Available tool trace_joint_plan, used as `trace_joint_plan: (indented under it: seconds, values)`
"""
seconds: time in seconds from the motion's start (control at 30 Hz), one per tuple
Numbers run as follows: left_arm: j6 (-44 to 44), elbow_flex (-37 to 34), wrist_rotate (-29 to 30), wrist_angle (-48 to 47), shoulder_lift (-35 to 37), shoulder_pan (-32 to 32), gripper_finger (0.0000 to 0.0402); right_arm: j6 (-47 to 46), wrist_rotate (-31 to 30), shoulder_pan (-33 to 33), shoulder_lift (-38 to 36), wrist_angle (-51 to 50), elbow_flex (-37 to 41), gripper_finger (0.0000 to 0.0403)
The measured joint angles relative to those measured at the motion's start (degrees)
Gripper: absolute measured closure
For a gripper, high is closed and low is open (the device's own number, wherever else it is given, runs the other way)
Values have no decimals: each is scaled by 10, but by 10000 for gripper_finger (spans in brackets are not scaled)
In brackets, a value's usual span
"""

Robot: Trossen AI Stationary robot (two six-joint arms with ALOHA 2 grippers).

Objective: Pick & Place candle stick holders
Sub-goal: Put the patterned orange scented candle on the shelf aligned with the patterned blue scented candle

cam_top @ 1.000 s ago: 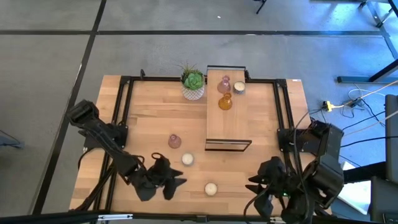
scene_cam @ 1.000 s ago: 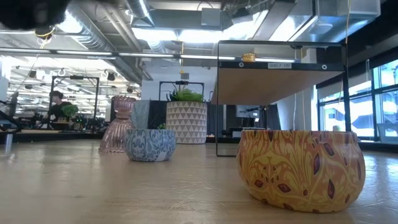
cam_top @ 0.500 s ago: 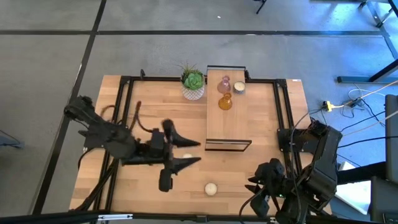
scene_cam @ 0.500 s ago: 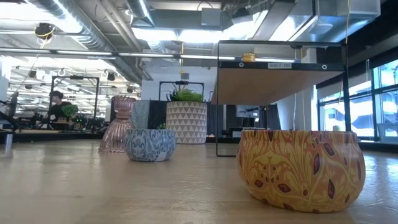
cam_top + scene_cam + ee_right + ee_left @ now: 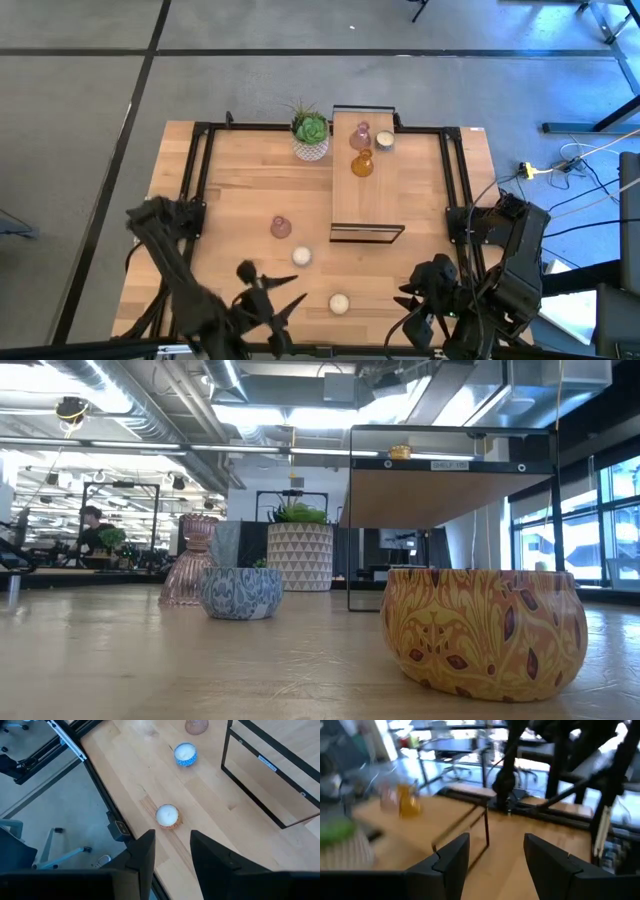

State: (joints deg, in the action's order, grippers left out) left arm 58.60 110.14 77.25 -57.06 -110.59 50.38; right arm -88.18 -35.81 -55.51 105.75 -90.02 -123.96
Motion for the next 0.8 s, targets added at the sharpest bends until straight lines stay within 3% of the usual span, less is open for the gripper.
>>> trace_joint_plan:
  seconds: [0.1, 0.17, 0.23, 0.4, 0.6, 0.8]
  values:
    - [328, -28, 29, -124, -37, 7, 220, 1, 0, 0, 0, 0, 0, 276]
    - [512, -49, -13, -204, -61, 7, 225, 1, 0, 0, 0, 0, 0, 276]
    - [615, -67, -77, -256, -80, 5, 231, 1, 0, 0, 0, 0, 0, 276]
    - [576, -87, -200, -263, -89, -9, 242, 5, 0, 3, 0, 0, 0, 276]
    - [548, -120, -187, -282, -89, -19, 245, 5, 0, 11, 0, 0, 0, 276]
    - [542, -156, -261, -279, -89, -38, 245, 13, 3, 20, 0, 0, 0, 276]
